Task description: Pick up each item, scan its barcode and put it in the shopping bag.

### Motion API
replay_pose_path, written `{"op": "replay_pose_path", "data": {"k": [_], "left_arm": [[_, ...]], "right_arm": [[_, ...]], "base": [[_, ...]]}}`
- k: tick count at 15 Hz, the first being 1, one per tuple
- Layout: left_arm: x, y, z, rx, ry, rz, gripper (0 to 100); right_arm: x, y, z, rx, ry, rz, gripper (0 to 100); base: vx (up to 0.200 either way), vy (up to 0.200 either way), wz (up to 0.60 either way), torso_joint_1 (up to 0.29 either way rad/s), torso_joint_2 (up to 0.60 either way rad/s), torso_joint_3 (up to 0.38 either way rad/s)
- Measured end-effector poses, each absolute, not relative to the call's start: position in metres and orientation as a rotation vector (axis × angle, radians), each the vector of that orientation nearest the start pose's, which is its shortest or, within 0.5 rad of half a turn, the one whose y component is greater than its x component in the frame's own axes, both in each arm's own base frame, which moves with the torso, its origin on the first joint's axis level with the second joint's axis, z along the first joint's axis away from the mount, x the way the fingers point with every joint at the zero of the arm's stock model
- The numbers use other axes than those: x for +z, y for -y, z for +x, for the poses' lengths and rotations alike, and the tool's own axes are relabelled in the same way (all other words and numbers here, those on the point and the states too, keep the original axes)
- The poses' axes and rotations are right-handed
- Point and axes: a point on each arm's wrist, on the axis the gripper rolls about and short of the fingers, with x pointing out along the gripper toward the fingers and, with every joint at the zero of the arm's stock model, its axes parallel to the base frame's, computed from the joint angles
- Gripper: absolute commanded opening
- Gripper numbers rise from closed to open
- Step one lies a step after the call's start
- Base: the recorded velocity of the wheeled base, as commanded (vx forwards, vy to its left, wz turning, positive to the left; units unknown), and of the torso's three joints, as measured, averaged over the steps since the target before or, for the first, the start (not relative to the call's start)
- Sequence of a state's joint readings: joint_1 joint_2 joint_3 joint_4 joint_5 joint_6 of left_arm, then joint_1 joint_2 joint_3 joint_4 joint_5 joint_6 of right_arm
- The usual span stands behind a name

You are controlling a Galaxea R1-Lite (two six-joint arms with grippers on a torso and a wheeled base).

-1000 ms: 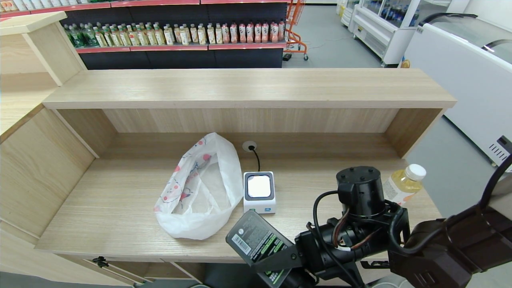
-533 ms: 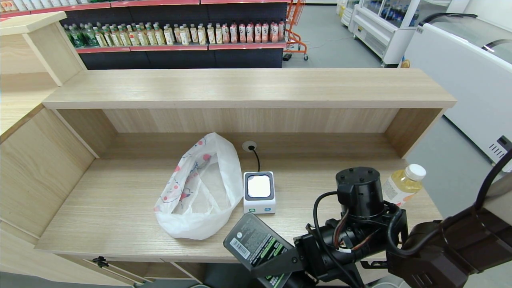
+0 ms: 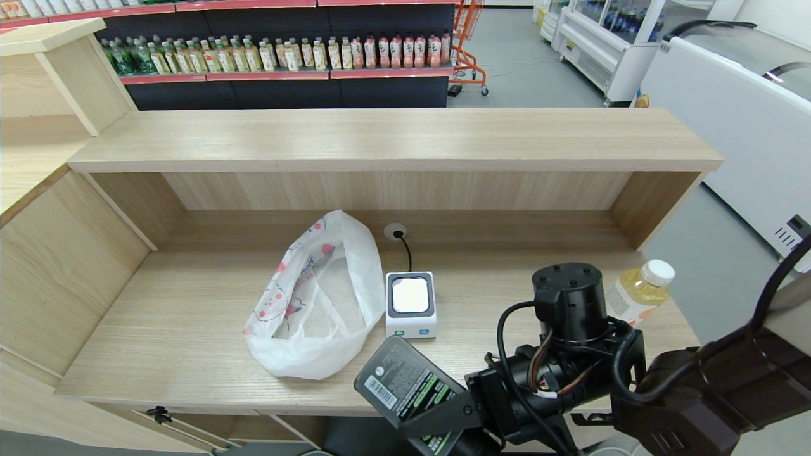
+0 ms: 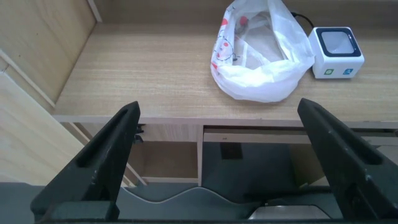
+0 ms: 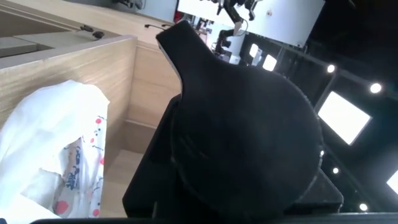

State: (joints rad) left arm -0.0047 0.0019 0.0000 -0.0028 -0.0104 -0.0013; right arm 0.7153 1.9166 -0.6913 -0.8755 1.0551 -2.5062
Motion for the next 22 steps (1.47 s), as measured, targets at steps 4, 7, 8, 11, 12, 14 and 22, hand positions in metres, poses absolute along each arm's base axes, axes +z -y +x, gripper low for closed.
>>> {"op": "replay_pose_path", "data": {"k": [4,7,8,11,12,14,22], "left_arm": [[0.076,0.000,-0.023,-0.015,0.001,-0.001,100],[0.076,0.000,-0.023,-0.016,0.001,-0.001,100],[0.076,0.000,-0.023,-0.015,0.001,-0.001,100],[0.076,0.000,-0.023,-0.016,0.001,-0.001,100],[0.076,0.000,-0.023,-0.016,0.001,-0.001,100],[0.076,0.000,-0.023,-0.016,0.001,-0.001,100],[0.076,0.000,-0.023,-0.016,0.001,-0.001,100]], "right_arm": [[0.120,-0.222,0.225,-1.551,-2.466,2.169,0],[0.151,-0.209,0.228,-1.913,-2.257,2.569,0],[0.165,-0.198,0.228,-1.975,-2.123,2.848,0],[0.190,-0.130,0.222,-2.368,-1.606,3.585,0],[0.191,-0.106,0.220,-2.694,-1.341,3.735,0],[0.195,-0.077,0.215,-3.652,-0.641,3.624,0],[0.197,-0.078,0.242,0.565,-0.380,0.411,0]], "base": [[0.000,0.000,0.00,0.000,0.00,0.000],[0.000,0.000,0.00,0.000,0.00,0.000],[0.000,0.000,0.00,0.000,0.00,0.000],[0.000,0.000,0.00,0.000,0.00,0.000],[0.000,0.000,0.00,0.000,0.00,0.000],[0.000,0.000,0.00,0.000,0.00,0.000],[0.000,0.000,0.00,0.000,0.00,0.000]]}}
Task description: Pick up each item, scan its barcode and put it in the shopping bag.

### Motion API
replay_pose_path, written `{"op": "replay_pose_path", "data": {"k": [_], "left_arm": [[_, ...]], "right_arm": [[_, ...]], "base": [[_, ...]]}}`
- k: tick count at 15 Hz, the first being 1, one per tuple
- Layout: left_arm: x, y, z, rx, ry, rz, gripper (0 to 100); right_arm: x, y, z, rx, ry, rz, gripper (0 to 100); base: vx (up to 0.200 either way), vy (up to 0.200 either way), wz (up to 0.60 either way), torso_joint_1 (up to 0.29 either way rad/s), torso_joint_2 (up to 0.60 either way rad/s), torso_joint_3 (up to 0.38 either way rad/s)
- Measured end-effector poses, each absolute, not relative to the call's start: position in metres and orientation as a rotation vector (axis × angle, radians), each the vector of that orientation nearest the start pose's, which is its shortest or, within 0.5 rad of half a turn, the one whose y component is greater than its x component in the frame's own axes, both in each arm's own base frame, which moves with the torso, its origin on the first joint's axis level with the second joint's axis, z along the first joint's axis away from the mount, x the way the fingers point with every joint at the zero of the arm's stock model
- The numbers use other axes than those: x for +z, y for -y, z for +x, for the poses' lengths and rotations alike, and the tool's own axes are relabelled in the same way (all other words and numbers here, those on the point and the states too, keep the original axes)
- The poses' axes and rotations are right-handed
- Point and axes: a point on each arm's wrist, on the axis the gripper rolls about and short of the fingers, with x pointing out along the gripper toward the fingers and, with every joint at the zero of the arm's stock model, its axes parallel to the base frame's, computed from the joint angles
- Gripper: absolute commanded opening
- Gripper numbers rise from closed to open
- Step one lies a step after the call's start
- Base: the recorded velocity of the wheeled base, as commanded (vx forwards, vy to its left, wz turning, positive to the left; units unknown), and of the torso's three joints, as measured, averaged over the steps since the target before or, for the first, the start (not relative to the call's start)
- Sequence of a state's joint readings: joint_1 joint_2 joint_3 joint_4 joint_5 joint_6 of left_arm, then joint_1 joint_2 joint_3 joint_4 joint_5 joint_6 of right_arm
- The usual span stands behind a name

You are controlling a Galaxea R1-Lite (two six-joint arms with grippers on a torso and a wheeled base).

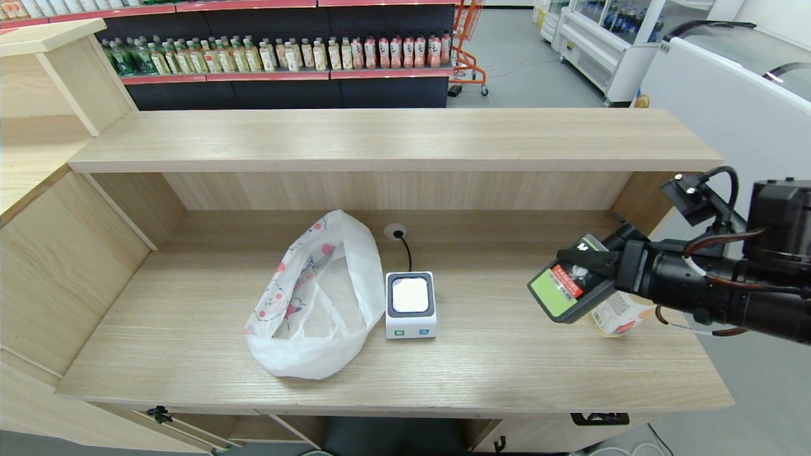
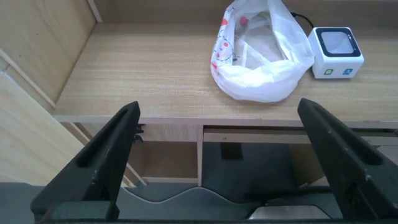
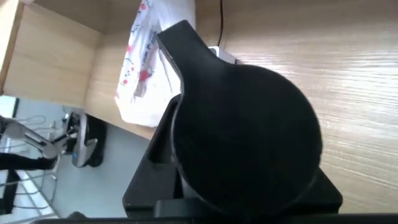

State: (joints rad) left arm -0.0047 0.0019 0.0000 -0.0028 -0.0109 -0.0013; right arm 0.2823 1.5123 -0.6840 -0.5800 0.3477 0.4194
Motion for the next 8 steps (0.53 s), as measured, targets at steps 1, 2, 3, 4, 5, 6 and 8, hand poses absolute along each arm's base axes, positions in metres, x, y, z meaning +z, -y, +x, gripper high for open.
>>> {"op": "replay_pose_path", "data": {"k": [1,2,3,4,5,6,8], "left_arm": [[0.076,0.000,-0.023,-0.015,0.001,-0.001,100],[0.076,0.000,-0.023,-0.016,0.001,-0.001,100],[0.076,0.000,-0.023,-0.016,0.001,-0.001,100],[0.076,0.000,-0.023,-0.016,0.001,-0.001,100],[0.076,0.000,-0.023,-0.016,0.001,-0.001,100],[0.076,0.000,-0.023,-0.016,0.001,-0.001,100],[0.076,0.000,-0.023,-0.016,0.001,0.000,100]], "right_arm": [[0.193,-0.083,0.251,0.561,-0.390,0.426,0],[0.189,-0.087,0.261,0.549,-0.391,0.439,0],[0.188,-0.092,0.271,0.544,-0.387,0.458,0],[0.189,-0.098,0.280,0.549,-0.384,0.476,0],[0.191,-0.106,0.287,0.562,-0.383,0.490,0],[0.192,-0.113,0.290,0.580,-0.382,0.492,0],[0.190,-0.128,0.291,0.619,-0.399,0.487,0]], "base": [[0.000,0.000,0.00,0.000,0.00,0.000],[0.000,0.000,0.00,0.000,0.00,0.000],[0.000,0.000,0.00,0.000,0.00,0.000],[0.000,0.000,0.00,0.000,0.00,0.000],[0.000,0.000,0.00,0.000,0.00,0.000],[0.000,0.000,0.00,0.000,0.00,0.000],[0.000,0.000,0.00,0.000,0.00,0.000]]}}
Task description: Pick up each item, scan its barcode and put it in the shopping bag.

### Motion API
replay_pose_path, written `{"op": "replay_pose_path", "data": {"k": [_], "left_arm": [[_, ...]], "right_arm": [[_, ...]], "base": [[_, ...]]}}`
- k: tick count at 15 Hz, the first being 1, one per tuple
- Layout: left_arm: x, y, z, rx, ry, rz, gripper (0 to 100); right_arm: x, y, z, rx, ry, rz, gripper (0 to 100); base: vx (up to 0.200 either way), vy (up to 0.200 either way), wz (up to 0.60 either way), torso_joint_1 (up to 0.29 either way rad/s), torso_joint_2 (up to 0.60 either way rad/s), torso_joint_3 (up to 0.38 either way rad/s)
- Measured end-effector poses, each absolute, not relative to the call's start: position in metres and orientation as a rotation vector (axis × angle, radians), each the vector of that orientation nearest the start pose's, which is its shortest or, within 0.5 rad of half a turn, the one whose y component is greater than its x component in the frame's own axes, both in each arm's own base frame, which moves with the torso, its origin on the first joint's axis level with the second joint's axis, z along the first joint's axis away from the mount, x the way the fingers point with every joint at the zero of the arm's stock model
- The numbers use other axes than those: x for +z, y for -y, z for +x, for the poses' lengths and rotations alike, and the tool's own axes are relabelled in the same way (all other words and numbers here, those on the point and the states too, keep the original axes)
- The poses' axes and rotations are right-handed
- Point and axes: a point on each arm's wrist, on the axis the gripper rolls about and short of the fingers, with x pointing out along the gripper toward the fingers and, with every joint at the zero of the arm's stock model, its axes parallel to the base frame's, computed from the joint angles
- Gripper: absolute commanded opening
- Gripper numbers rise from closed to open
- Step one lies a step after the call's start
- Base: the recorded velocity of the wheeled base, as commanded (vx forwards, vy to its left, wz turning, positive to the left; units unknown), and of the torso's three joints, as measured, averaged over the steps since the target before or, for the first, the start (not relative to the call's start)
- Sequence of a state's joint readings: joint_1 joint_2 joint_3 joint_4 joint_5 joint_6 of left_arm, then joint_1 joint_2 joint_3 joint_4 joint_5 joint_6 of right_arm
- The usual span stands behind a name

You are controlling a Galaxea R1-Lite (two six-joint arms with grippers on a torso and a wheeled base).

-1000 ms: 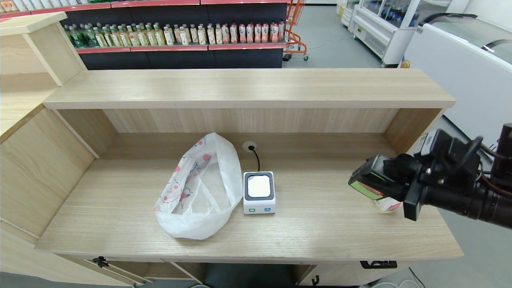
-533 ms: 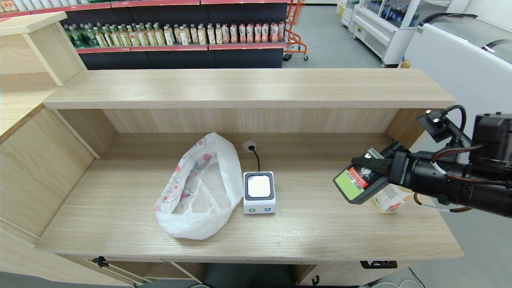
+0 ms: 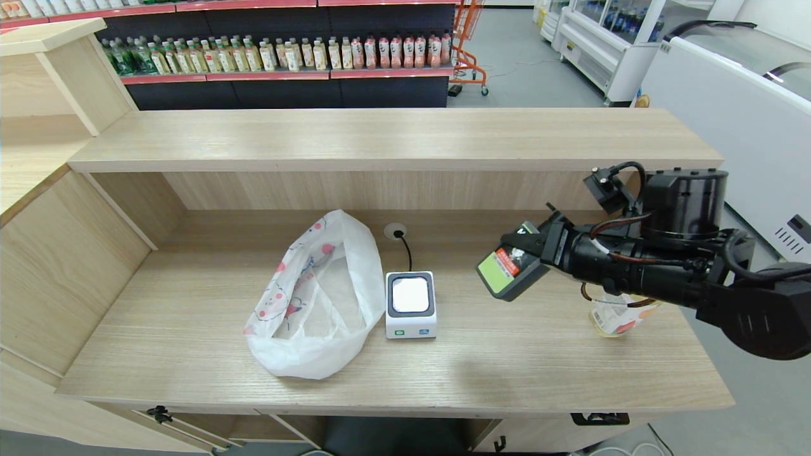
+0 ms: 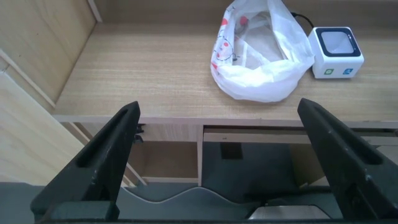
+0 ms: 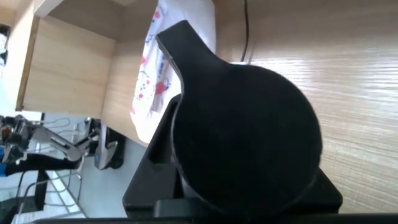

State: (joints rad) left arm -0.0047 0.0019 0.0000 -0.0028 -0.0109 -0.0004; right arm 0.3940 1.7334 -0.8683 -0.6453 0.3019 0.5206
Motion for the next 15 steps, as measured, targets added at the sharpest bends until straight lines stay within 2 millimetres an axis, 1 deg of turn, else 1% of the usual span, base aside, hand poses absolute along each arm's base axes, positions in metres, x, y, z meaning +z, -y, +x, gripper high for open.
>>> {"op": "replay_pose_path", "data": {"k": [2,5,9,12,15], "left_arm": [[0.076,0.000,-0.023,-0.016,0.001,0.001,100],[0.076,0.000,-0.023,-0.016,0.001,0.000,100],[0.076,0.000,-0.023,-0.014,0.001,-0.004,100],[0.076,0.000,-0.023,-0.014,0.001,0.000,100],[0.076,0.000,-0.023,-0.016,0.000,0.000,100]], "right_arm": [[0.187,-0.137,0.291,0.639,-0.416,0.483,0],[0.183,-0.141,0.290,0.650,-0.430,0.479,0],[0.180,-0.144,0.293,0.652,-0.433,0.480,0],[0.173,-0.149,0.295,0.657,-0.456,0.474,0],[0.165,-0.150,0.299,0.595,-0.462,0.461,0]], "base": [[0.000,0.000,0.00,0.000,0.00,0.000],[0.000,0.000,0.00,0.000,0.00,0.000],[0.000,0.200,0.00,0.002,0.00,0.000],[0.000,0.200,0.00,0.004,0.00,0.001],[0.000,0.000,0.00,0.000,0.00,0.000]]}}
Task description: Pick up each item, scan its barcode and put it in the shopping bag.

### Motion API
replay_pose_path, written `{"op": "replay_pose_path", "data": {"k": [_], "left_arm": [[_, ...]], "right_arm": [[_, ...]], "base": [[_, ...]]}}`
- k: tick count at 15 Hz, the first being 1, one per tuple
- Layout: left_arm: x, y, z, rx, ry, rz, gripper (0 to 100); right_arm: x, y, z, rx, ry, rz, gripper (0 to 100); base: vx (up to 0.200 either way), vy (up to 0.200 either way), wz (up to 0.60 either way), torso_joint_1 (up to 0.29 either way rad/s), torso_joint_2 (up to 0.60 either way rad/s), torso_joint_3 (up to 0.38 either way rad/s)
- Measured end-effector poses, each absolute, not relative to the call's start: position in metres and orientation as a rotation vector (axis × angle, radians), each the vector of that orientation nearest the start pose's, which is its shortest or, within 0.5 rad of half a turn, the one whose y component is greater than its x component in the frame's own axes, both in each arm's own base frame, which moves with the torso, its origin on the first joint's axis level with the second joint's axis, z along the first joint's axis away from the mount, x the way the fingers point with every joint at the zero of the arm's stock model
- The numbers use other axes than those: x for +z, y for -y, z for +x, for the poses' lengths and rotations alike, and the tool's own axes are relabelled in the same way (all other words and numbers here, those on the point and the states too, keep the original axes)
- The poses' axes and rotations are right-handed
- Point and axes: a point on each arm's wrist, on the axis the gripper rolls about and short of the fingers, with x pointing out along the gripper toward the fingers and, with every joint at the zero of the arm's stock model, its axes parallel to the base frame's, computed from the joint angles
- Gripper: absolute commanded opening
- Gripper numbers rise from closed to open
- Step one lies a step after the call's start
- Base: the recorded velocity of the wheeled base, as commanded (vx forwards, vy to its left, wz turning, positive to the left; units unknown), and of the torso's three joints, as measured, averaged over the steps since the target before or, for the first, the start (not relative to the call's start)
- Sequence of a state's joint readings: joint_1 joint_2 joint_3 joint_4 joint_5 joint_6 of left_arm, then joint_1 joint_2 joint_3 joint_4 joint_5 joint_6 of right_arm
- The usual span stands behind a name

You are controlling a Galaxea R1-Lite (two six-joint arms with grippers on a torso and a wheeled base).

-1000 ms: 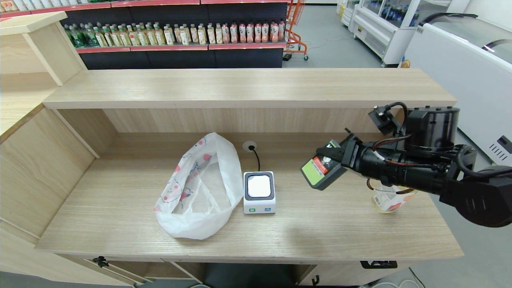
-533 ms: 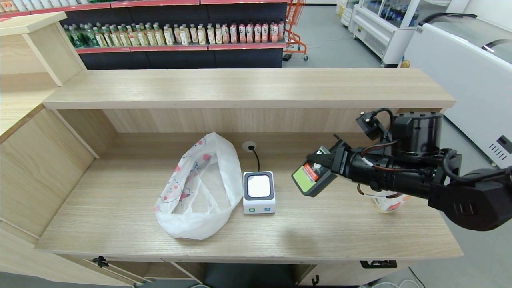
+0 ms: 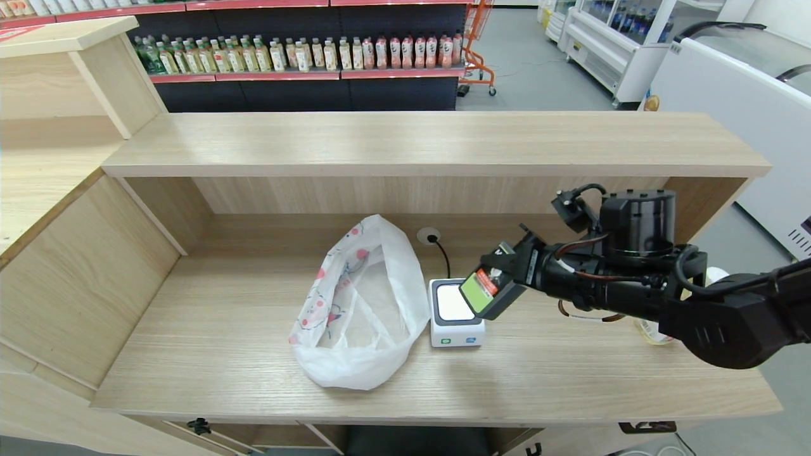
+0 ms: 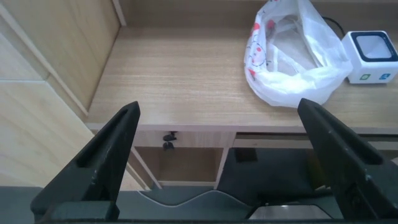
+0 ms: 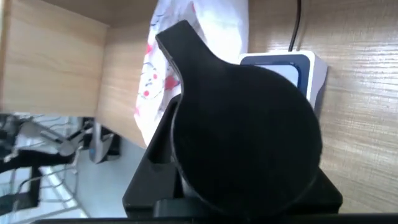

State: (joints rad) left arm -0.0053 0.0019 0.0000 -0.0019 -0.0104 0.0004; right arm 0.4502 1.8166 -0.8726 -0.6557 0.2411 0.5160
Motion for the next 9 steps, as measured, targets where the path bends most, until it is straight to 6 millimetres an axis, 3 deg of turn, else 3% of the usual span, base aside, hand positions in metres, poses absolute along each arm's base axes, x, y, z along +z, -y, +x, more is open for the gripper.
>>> {"op": "replay_pose_path", "data": {"k": [9], "left_arm": [[0.076,0.000,-0.023,-0.016,0.001,0.004,100]], "right_arm": [[0.128,-0.162,0.331,0.499,-0.471,0.417,0]], "base": [[0.000,0.000,0.00,0.000,0.00,0.000]]}}
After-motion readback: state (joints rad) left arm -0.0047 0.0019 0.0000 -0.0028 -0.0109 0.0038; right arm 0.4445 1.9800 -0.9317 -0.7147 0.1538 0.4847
